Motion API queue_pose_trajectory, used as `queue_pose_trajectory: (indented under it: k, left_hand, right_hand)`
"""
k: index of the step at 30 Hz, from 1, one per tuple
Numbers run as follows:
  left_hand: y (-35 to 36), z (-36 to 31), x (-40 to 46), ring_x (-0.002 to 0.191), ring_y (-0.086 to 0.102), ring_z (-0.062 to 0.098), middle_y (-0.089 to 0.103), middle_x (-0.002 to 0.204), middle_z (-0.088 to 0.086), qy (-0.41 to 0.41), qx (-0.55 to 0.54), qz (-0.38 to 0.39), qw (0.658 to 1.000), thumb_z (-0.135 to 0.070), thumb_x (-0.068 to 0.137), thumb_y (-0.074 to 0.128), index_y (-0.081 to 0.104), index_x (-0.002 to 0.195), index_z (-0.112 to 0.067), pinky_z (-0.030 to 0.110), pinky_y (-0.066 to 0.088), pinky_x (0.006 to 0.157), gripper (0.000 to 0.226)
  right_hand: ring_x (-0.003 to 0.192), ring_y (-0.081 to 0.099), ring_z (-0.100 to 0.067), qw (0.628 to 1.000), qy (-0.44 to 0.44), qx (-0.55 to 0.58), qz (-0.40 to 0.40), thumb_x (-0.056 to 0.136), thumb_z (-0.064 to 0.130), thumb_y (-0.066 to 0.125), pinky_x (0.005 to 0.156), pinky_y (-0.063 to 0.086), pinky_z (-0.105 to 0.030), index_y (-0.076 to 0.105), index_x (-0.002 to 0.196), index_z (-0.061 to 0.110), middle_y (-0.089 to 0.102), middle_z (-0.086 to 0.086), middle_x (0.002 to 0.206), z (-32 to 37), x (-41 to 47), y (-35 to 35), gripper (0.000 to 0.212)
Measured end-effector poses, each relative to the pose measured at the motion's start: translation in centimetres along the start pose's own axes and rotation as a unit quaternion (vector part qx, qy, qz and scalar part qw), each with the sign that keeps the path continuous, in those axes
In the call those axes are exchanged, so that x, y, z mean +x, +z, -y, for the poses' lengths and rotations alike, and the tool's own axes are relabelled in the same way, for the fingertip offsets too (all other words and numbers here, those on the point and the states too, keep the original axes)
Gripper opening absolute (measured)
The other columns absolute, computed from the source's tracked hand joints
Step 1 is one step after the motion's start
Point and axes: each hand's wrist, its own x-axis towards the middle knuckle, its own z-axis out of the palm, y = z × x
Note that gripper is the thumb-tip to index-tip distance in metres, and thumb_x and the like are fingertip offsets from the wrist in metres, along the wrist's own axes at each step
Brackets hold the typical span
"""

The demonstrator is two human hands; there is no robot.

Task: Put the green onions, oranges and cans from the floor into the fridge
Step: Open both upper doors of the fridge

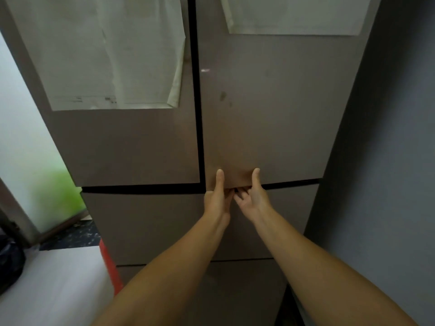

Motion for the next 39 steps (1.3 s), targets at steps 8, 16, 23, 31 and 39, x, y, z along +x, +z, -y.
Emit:
queue_pose_trajectory:
  k: [8, 16, 23, 31, 39]
  left_hand:
    - [-2.3, 3.4, -11.0, 0.128, 0.05, 0.018, 0.045, 0.145, 0.004, -0.018, 0.162, 0.092, 0.982, -0.077, 0.056, 0.065, 0.03, 0.146, -0.018, 0.039, 0.042, 0.104, 0.113]
    - [5.5, -1.2, -15.0, 0.137, 0.03, 0.01, 0.033, 0.149, -0.009, 0.141, 0.305, 0.133, 0.932, -0.045, 0.099, 0.033, 0.023, 0.149, -0.026, 0.028, 0.024, 0.106, 0.054]
    - [13.4, 2.2, -16.9, 0.089, 0.063, 0.008, 0.063, 0.096, -0.005, 0.205, 0.375, 0.254, 0.868, -0.03, 0.097, 0.048, 0.055, 0.112, -0.02, 0.019, 0.051, 0.068, 0.019]
    - [21.4, 7.0, -16.3, 0.082, 0.06, 0.019, 0.059, 0.087, 0.0, 0.317, 0.539, 0.282, 0.728, -0.03, 0.096, 0.051, 0.053, 0.111, -0.01, 0.031, 0.05, 0.072, 0.025]
    - [25.6, 9.9, -14.9, 0.083, 0.062, 0.029, 0.062, 0.093, 0.013, 0.343, 0.587, 0.299, 0.67, -0.029, 0.099, 0.045, 0.046, 0.109, -0.005, 0.035, 0.047, 0.068, 0.026]
  right_hand:
    - [0.102, 0.059, -0.025, 0.994, -0.022, -0.107, -0.03, 0.094, 0.043, 0.049, 0.092, 0.048, -0.041, 0.056, 0.118, 0.015, 0.061, -0.008, 0.112, 3.7, -9.4, -4.7, 0.038]
    - [0.131, 0.042, -0.014, 0.867, -0.287, -0.403, -0.063, 0.103, 0.03, 0.033, 0.104, 0.034, -0.024, 0.031, 0.147, 0.023, 0.044, 0.004, 0.141, 9.1, -19.7, -9.2, 0.045]
    - [0.137, 0.002, 0.009, 0.63, -0.501, -0.584, -0.103, 0.1, 0.019, 0.04, 0.105, 0.006, 0.002, 0.008, 0.151, 0.021, 0.002, 0.007, 0.159, 12.6, -24.3, -12.7, 0.061]
    - [0.148, 0.005, -0.017, 0.523, -0.444, -0.704, -0.184, 0.1, 0.016, 0.038, 0.107, 0.02, -0.014, -0.01, 0.149, 0.008, -0.017, -0.003, 0.158, 16.9, -22.3, -16.4, 0.069]
    - [0.145, 0.017, -0.019, 0.581, -0.382, -0.69, -0.2, 0.099, 0.003, 0.033, 0.101, 0.021, -0.009, -0.012, 0.15, 0.01, -0.013, -0.003, 0.16, 21.6, -20.2, -18.2, 0.068]
